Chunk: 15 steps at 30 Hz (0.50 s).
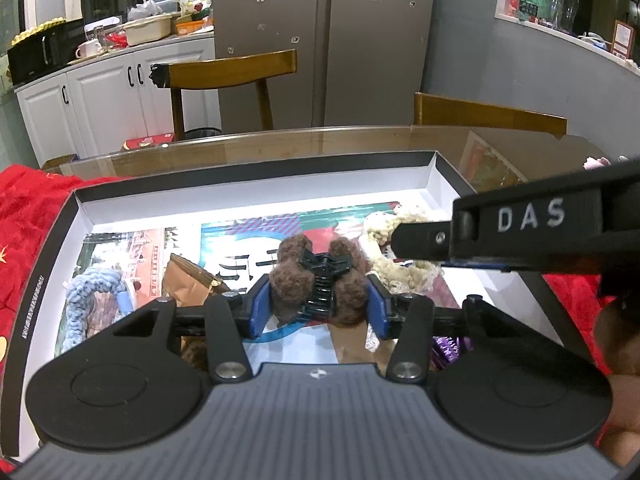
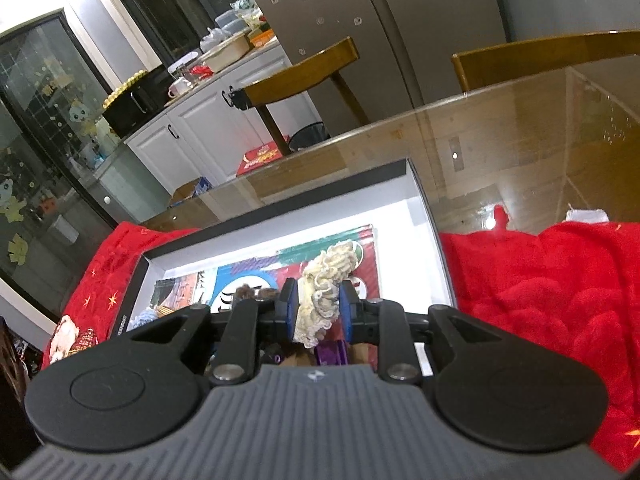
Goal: Organize objects
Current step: 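Open both grippers to release the brown clip and cream scrunchie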
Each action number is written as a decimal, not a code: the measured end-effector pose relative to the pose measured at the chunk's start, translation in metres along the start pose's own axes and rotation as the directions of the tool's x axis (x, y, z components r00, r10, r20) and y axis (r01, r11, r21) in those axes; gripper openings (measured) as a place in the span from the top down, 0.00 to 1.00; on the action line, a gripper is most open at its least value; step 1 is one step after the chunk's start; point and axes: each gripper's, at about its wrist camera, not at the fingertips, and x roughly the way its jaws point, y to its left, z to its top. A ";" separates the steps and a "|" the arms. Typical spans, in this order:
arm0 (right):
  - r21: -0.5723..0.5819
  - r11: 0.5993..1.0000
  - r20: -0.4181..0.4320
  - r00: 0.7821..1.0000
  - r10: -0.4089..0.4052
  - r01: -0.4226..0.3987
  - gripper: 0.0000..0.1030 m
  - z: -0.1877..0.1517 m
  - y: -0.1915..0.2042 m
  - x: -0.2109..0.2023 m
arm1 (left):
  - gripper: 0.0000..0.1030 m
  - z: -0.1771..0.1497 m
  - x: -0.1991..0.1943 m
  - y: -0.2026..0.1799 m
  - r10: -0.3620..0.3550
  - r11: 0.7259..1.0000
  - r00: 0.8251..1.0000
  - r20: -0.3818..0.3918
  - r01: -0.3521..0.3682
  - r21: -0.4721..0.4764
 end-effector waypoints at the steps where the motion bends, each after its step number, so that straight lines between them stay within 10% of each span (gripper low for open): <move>1: -0.003 1.000 0.000 1.000 0.000 0.000 0.72 0.000 0.001 0.000 | 0.47 0.000 0.000 0.000 0.003 1.000 1.000 -0.001 -0.003 0.002; 6: 0.017 1.000 -0.014 1.000 0.003 -0.002 0.43 0.001 0.000 0.001 | 0.44 -0.001 -0.001 0.000 0.005 1.000 1.000 -0.004 -0.005 -0.001; 15: 0.029 1.000 -0.008 1.000 0.008 -0.007 0.28 0.005 0.000 -0.007 | 0.34 0.004 -0.012 0.000 -0.024 1.000 1.000 -0.001 0.024 -0.013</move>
